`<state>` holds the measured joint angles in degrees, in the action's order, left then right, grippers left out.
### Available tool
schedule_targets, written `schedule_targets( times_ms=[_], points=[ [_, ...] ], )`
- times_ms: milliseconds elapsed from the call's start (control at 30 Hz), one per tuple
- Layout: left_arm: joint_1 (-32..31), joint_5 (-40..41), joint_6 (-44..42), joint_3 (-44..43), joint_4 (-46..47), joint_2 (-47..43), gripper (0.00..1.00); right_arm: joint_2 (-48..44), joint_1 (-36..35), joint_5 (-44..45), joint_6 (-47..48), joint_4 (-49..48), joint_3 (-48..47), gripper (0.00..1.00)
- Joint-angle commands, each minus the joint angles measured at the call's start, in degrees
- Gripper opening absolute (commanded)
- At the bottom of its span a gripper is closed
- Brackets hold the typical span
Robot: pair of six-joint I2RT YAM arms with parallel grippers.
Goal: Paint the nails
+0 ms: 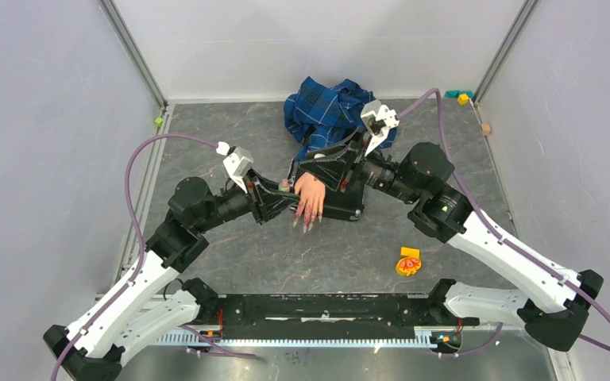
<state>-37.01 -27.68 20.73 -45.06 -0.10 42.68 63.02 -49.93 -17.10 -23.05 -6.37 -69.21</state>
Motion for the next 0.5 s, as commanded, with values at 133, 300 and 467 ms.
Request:
schedule_targets(
  times_ms=[133,300,467],
  points=[
    [0.8,4.3,-7.3,-4.0,-8.3,-2.8,0.02,-4.4,0.2,6.8,-1.4,-6.7,11.5,0.0],
    [0.8,-10.1,-11.4,-3.7,-8.2,-0.4,0.02,-5.2,0.0,3.6,-5.8,-16.6,15.5,0.0],
    [0.8,-16.0,-12.5,-3.9,-9.7,1.9,0.02,-3.6,-1.8,1.6,-6.8,-19.8,14.4,0.0]
  ],
)
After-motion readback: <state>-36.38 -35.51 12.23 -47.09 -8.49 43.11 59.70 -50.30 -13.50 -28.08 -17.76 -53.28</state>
